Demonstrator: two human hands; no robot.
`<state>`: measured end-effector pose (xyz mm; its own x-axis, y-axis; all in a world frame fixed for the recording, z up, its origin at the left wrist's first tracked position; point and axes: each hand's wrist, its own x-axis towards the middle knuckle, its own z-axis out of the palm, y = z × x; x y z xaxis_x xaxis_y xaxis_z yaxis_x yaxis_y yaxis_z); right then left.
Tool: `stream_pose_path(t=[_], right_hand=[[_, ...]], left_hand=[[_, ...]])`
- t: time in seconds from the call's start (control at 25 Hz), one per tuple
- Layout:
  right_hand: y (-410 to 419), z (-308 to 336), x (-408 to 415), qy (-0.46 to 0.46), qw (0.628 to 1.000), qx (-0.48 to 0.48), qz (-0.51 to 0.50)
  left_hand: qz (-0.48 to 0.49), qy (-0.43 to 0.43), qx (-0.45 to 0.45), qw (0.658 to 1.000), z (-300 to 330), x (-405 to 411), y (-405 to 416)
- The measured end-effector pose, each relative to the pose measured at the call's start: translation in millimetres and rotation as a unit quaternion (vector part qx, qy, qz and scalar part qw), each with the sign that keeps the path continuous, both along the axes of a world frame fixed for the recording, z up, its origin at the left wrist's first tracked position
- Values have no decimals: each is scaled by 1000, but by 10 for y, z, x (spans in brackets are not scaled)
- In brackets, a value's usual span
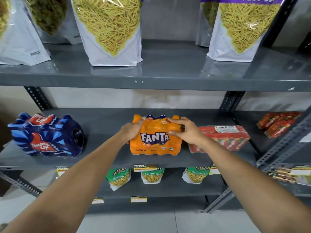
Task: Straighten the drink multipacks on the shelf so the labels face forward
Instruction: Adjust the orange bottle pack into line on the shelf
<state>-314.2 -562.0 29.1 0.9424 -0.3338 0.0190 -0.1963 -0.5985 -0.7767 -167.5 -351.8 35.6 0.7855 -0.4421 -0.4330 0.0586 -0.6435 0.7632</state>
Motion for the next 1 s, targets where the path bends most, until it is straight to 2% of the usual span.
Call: stream_pose_path(t=[0.2,0.24,0.28,0.32,0.36,0.44,0.48,0.52,0.56,0.6,0.68,0.76,0.84,0.88,1.0], right_hand=[[32,38,-9,10,1000,25,-16],[50,77,13,13,999,28,-29],[85,141,51,12,998,10,-53],[129,220,107,9,996,-31,-78],[208,287,208,8,992,-88,-92],[433,367,429,12,967,-237,-97],[597,372,553,4,944,-321,-81],[814,361,681,-9,920,-388,-48],[1100,328,831,-25,904,-427,-10],[1434,297,981,-37,899,-435,27],[2203,221,1341,-42,907,-409,92],[2803,179,1640,0,917,-368,153],[3220,196,1890,59,922,-339,177],[3347,203,1986,77,928,-325,164],[3493,195,2093,69,952,-288,84]], left_hand=[[-42,18,1,999,59,-22,31],[-56,-12,10,998,90,3,83],[-63,-90,30,993,140,50,187],[-56,-204,58,976,204,131,347],[-44,-331,97,938,292,247,588],[-53,-531,171,828,391,532,1126],[-58,-593,187,781,405,706,1435],[-50,-623,201,754,405,888,1759],[-21,-619,214,755,390,1060,2102],[25,-585,221,780,351,1197,2442],[141,-459,213,851,247,1422,3113],[199,-353,190,894,57,1567,3473],[142,-267,166,939,-38,1666,3608],[116,-246,149,951,-45,1711,3628],[72,-255,140,954,-57,1775,3635]])
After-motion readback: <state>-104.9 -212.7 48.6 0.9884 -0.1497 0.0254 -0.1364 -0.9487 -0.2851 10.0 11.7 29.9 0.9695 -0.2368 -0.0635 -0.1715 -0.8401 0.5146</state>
